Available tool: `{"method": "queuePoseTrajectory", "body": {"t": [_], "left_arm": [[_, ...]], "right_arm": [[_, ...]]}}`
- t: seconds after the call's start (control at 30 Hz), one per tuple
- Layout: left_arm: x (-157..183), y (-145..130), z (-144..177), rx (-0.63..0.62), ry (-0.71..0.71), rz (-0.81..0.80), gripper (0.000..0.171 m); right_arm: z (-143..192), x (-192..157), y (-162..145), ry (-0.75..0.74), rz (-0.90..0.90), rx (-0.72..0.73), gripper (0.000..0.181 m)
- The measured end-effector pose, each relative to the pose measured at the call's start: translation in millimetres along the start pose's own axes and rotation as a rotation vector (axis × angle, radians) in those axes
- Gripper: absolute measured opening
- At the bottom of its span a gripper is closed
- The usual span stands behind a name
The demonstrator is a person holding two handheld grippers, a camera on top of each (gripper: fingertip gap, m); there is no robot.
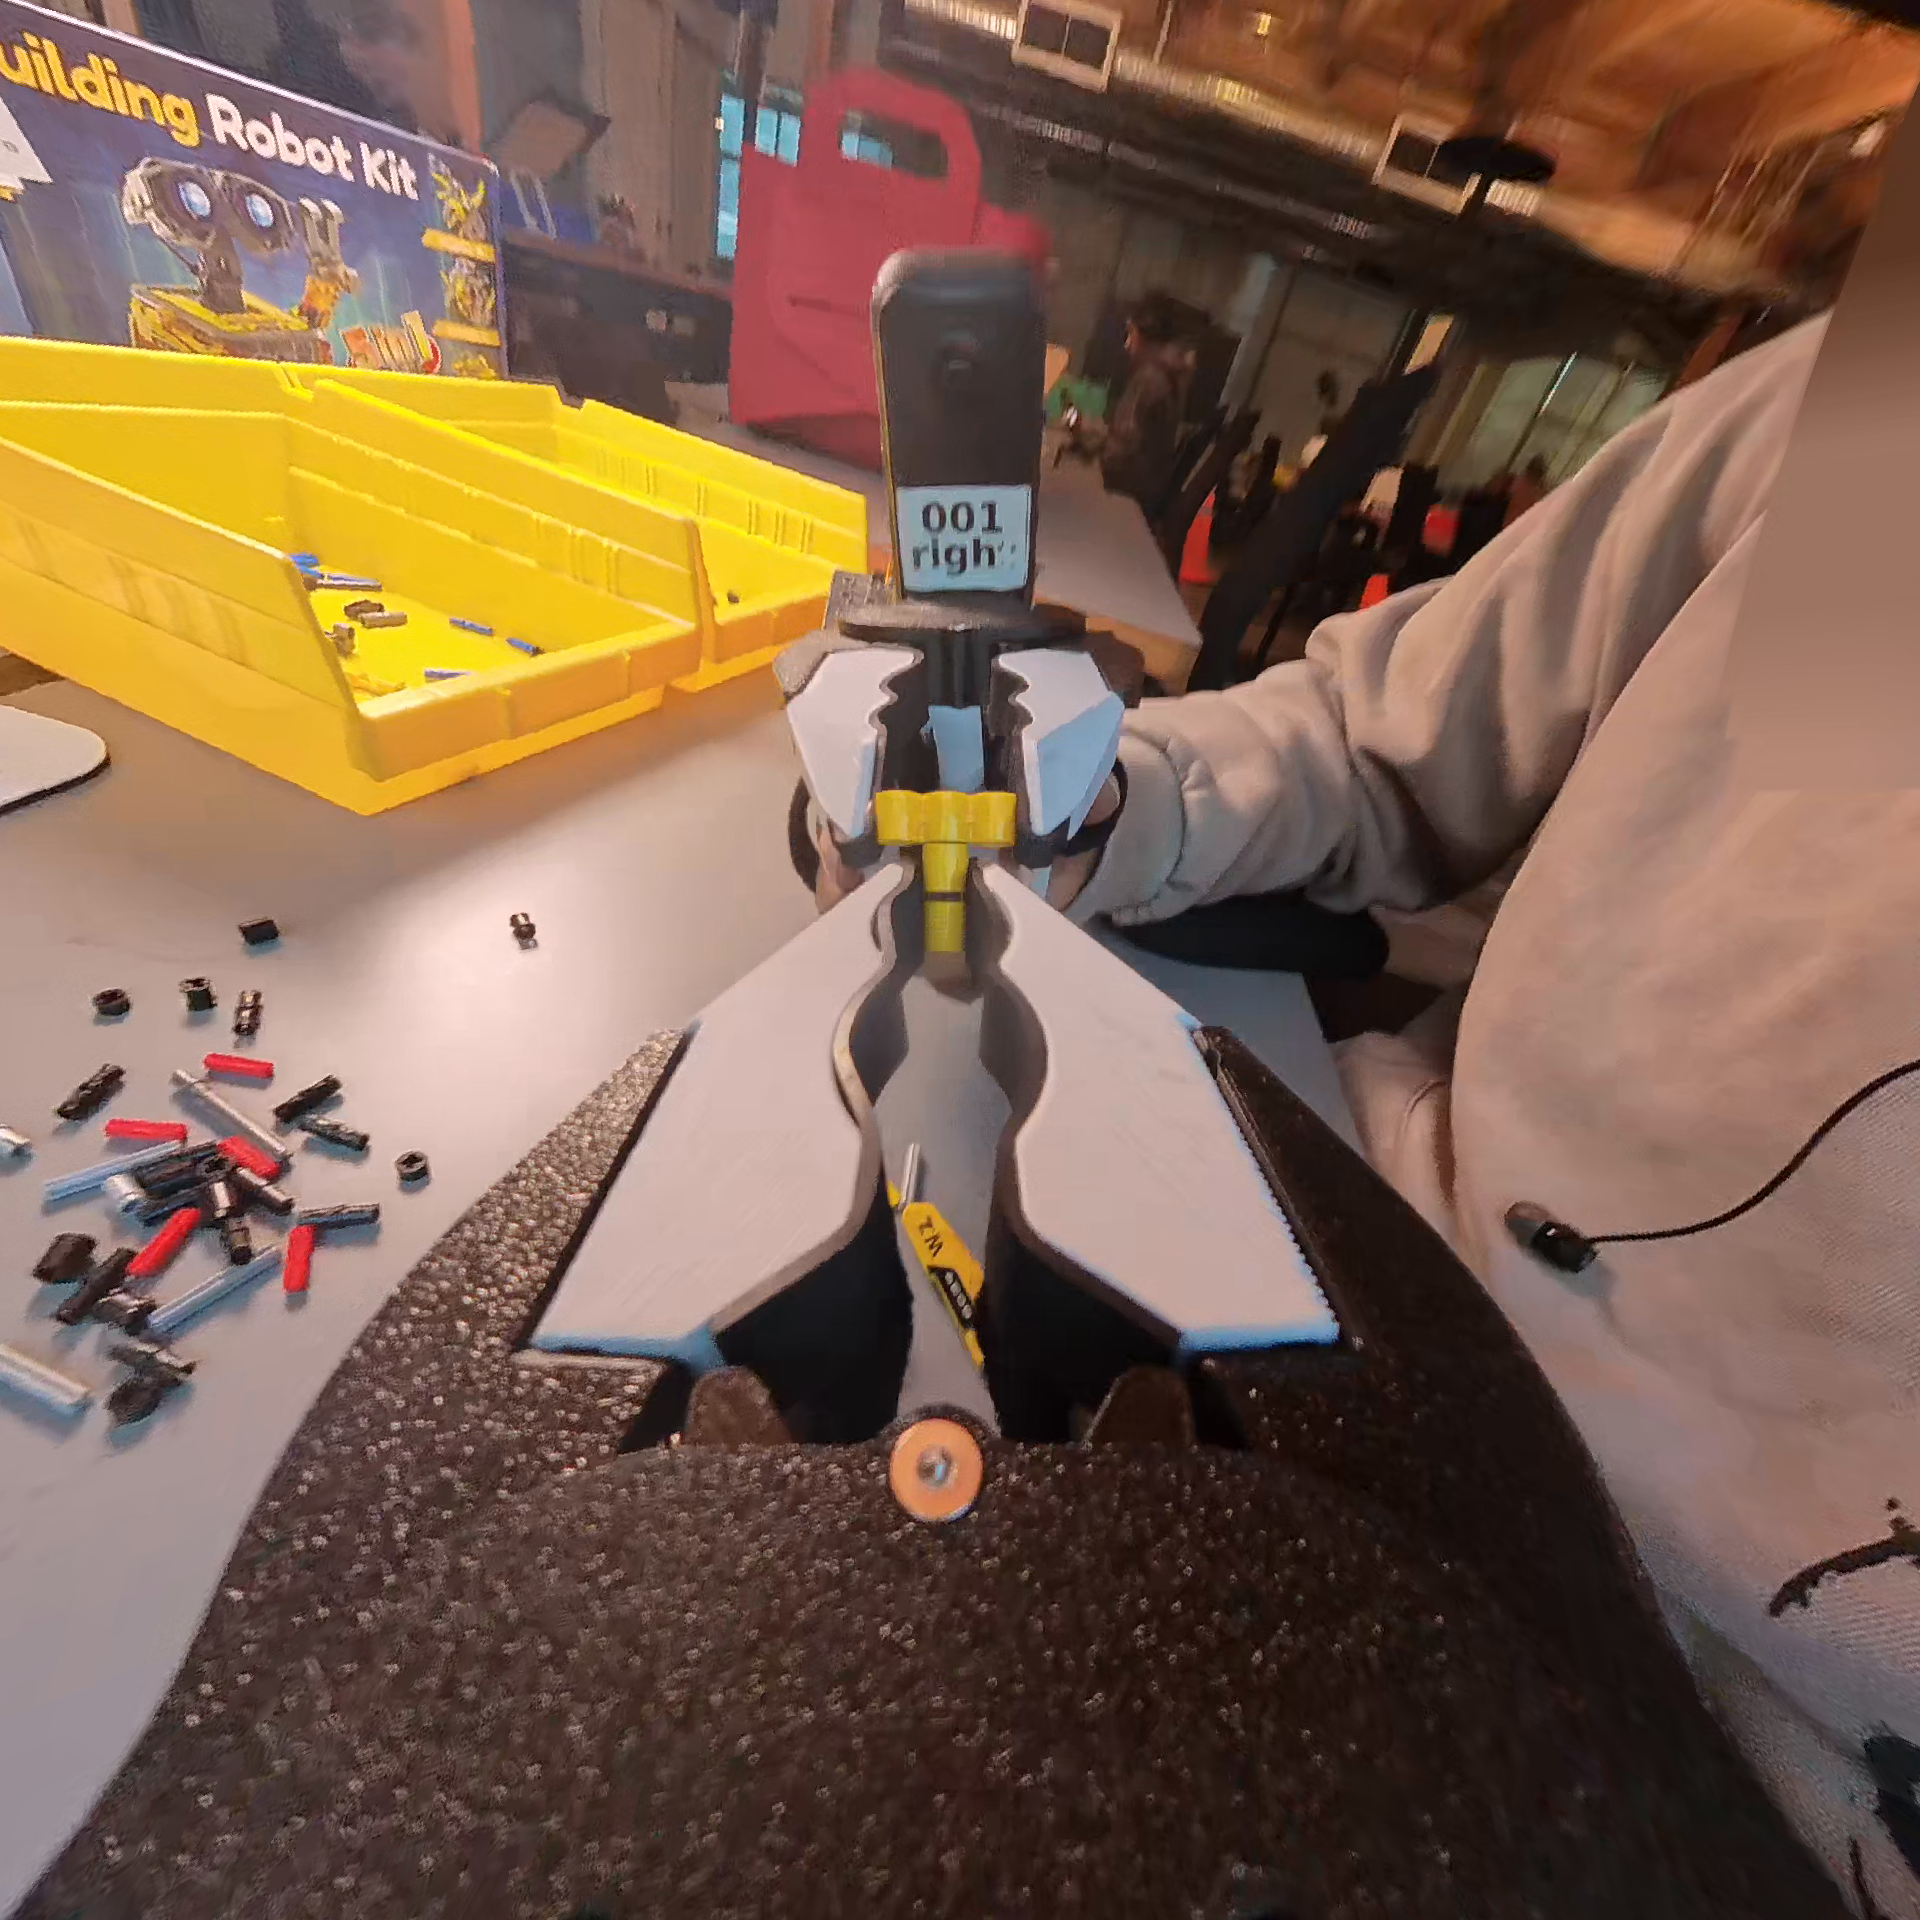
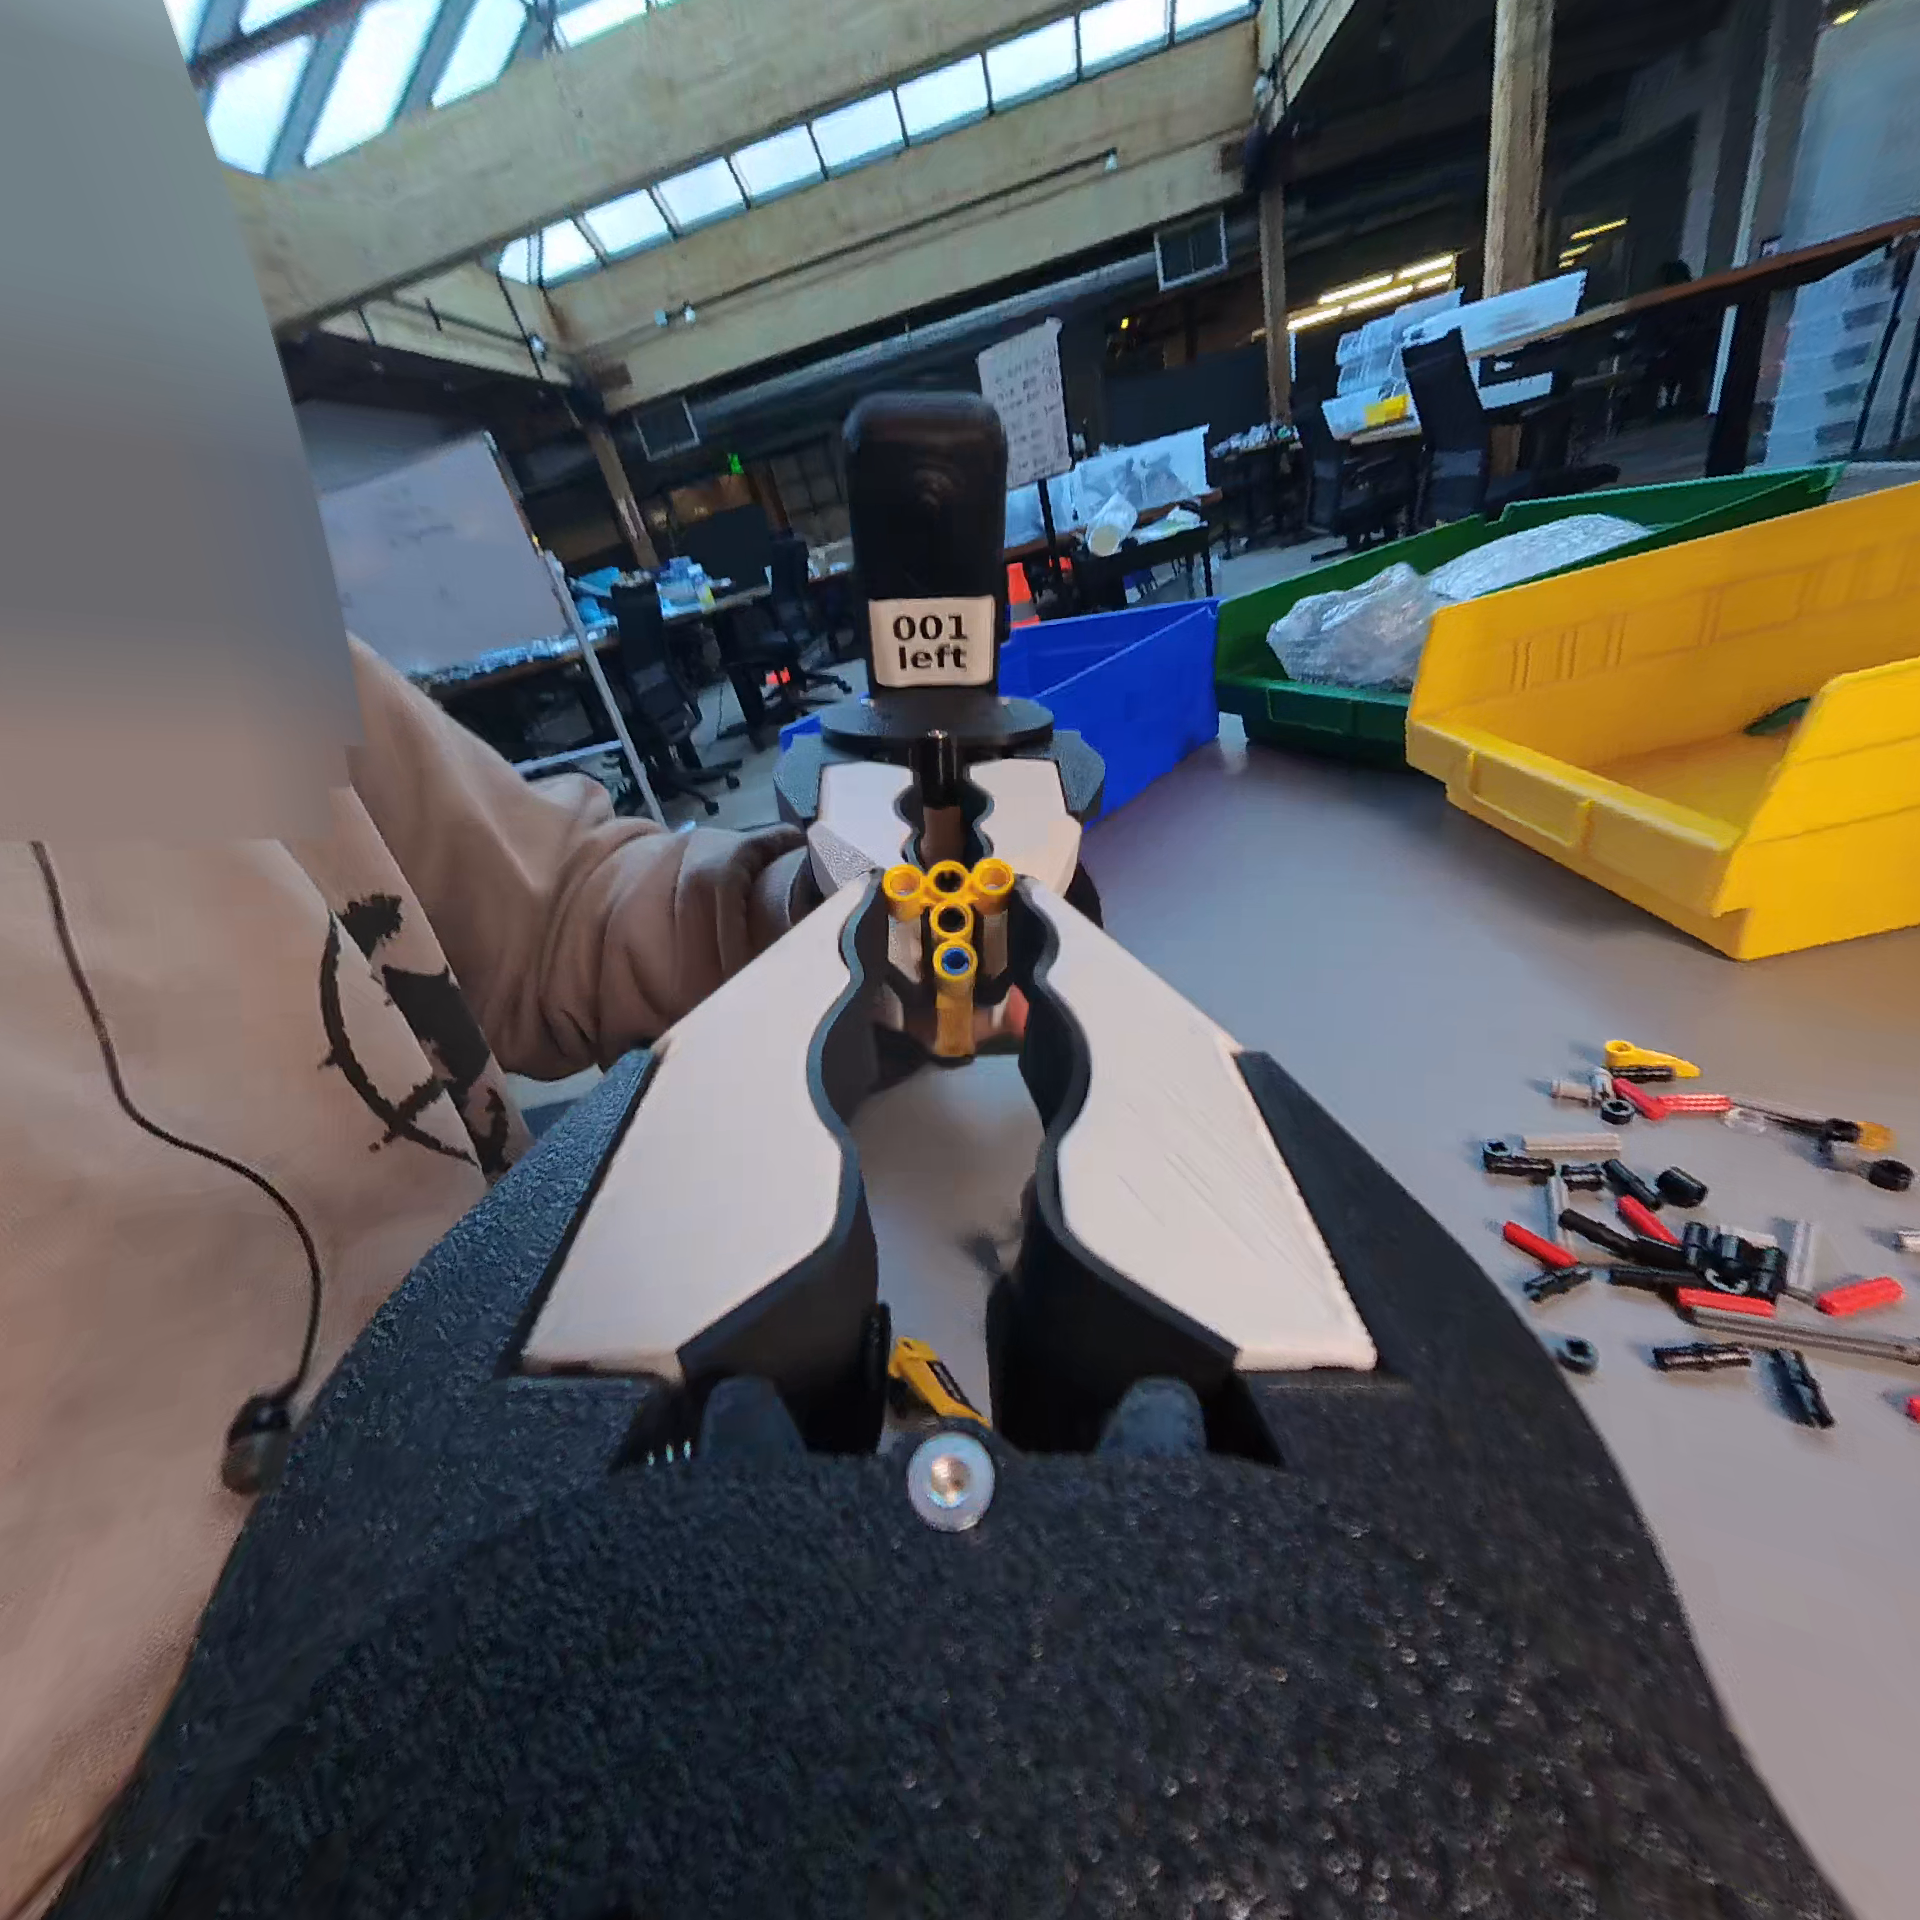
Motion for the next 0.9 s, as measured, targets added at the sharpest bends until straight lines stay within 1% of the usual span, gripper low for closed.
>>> {"method": "queuePoseTrajectory", "body": {"t": [0.07,0.1,0.13,0.17,0.2,0.23,0.27,0.3,0.33,0.4,0.5,0.67,0.77,0.83,0.9], "left_arm": [[-3.3,5.6,2.5,0.079,-0.033,0.062,0.007],[-8.4,7.3,6.4,0.11,-0.027,0.096,0.006],[-16.4,-1.3,9.0,0.062,0.01,0.116,0.007],[-20.0,-11.8,10.7,0.034,0.029,0.123,0.007],[-19.2,-13.5,11.2,0.043,0.01,0.149,0.007],[-20.7,-10.7,10.2,0.045,0.016,0.134,0.007],[-23.5,-6.5,8.3,0.058,0.014,0.131,0.006],[-25.7,-2.5,5.5,0.072,0.003,0.142,0.007],[-26.6,-0.7,2.7,0.062,0.001,0.134,0.007],[-30.9,-6.0,-0.8,0.007,0.042,0.11,0.007],[-35.5,-17.5,-4.0,-0.047,0.083,0.142,0.007],[-29.2,-11.1,-8.1,-0.046,0.089,0.093,0.007],[-29.6,-19.0,-10.3,-0.12,0.134,0.041,0.006],[-29.7,-27.7,-13.1,-0.2,0.166,-0.005,0.007],[-29.5,-36.3,-16.0,-0.286,0.204,-0.072,0.009]], "right_arm": [[1.6,2.5,5.8,0.003,-0.065,0.068,0.019],[7.1,6.3,12.5,0.007,-0.12,0.15,0.018],[20.2,12.3,27.8,0.017,-0.186,0.312,0.018],[38.6,20.6,48.8,0.019,-0.237,0.419,0.018],[49.3,21.6,62.4,-0.043,-0.107,0.401,0.019],[53.9,20.4,68.1,-0.062,-0.053,0.371,0.019],[57.5,21.1,68.6,-0.052,-0.076,0.388,0.019],[58.6,24.6,62.3,-0.049,-0.107,0.378,0.02],[58.7,29.1,54.2,-0.045,-0.143,0.364,0.019],[59.9,35.7,46.0,0.003,-0.233,0.375,0.019],[57.7,37.6,41.6,0.031,-0.268,0.36,0.02],[41.1,32.6,26.0,0.092,-0.344,0.318,0.02],[30.7,30.7,14.7,0.086,-0.318,0.226,0.02],[26.7,30.8,8.2,0.064,-0.275,0.152,0.021],[25.0,30.3,3.8,0.056,-0.25,0.111,0.021]]}}
Point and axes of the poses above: each gripper's, where its closed fingertips meet, z back along the fingers, y out of its top, x = y × z across the jaws, the point moved 7 cm from there along z, back along the fingers, and after that the axes turned 2 degrees about z, right-handed, at the moved point
